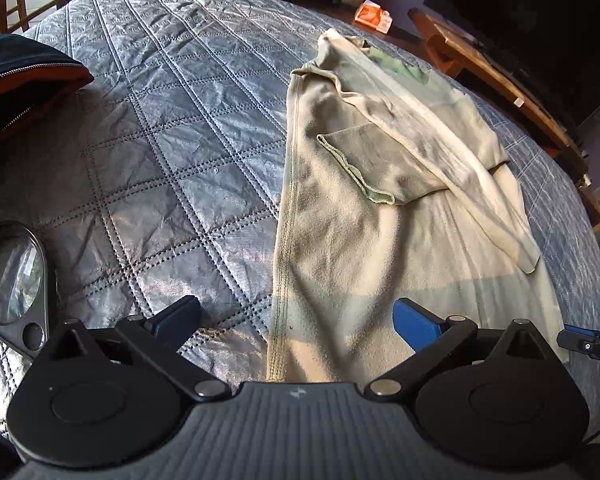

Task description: Fold clothes

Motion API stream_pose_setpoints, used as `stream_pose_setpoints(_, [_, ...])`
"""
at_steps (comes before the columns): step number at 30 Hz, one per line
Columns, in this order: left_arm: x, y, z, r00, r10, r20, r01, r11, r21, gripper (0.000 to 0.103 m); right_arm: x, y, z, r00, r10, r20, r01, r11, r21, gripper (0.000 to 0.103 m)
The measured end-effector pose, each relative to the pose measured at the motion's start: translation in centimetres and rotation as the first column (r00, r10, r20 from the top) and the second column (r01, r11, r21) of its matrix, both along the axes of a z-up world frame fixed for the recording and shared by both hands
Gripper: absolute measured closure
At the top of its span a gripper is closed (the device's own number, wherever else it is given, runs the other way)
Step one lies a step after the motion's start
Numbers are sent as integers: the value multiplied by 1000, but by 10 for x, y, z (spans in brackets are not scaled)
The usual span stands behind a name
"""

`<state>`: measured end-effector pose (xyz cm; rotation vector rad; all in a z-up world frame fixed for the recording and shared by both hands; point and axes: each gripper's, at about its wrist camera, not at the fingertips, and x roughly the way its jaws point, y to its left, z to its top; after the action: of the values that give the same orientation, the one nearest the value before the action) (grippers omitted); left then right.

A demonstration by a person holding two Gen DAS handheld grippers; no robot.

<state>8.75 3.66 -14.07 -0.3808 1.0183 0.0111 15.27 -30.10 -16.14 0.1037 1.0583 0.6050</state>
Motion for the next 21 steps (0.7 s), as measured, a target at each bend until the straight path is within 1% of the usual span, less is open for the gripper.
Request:
stream_pose_setpoints(1, [0, -2, 0, 1000, -7, 0, 7, 1000, 14, 6, -1, 3, 0, 1000, 6, 21, -6, 1000, -29, 41])
stream_pose_setpoints(2, [0, -4, 1, 1000, -15, 0, 15, 999, 38, 14, -2, 6, 0, 999, 13, 33, -11, 999, -53, 52])
stream_pose_setpoints(3, [0, -6, 1, 1000, -22, 0, 22, 998, 66, 19, -3, 8, 0, 999, 20, 39, -17, 997, -72, 83])
stream_pose_setpoints(4, [0, -10, 1, 1000, -30, 0, 30, 995, 98, 28, -3, 10, -1, 999, 29, 37, -26, 997, -75, 100])
stream_pose_setpoints(5, [0, -13, 0, 999, -36, 1, 36, 991, 128, 34, -2, 10, -2, 999, 40, 31, -37, 997, -68, 100])
stream_pose_setpoints(6, [-2, -15, 0, 999, -42, 3, 41, 987, 155, 37, -2, 10, -2, 999, 45, 29, -43, 997, -66, 100])
stream_pose_setpoints(7, [-3, -18, 0, 999, -46, 4, 44, 983, 176, 45, -2, 10, -2, 999, 44, 29, -42, 997, -64, 100])
stream_pose_setpoints(8, [-4, -19, 1, 999, -47, 8, 45, 982, 182, 60, -2, 10, -2, 999, 43, 29, -41, 997, -61, 100])
stream_pose_setpoints(9, [-6, -19, 1, 999, -46, 12, 44, 984, 172, 70, -2, 9, -1, 999, 40, 29, -38, 998, -56, 100])
stream_pose_setpoints(10, [-8, -18, 1, 999, -45, 13, 43, 987, 155, 87, -3, 9, -1, 999, 37, 30, -36, 998, -51, 100])
stream_pose_setpoints(14, [-15, -22, 0, 998, -56, 23, 52, 989, 141, 95, -5, 11, 2, 998, 46, 44, -44, 998, -51, 100])
stream_pose_setpoints(18, [-20, -22, 1, 998, -58, 19, 56, 995, 83, 97, -5, 10, 5, 998, 45, 42, -43, 998, -39, 100])
stream_pose_setpoints(21, [-19, -16, 6, 999, -14, 29, 13, 998, 57, 97, -4, 0, 9, 1000, 3, 31, -3, 1000, 11, 101])
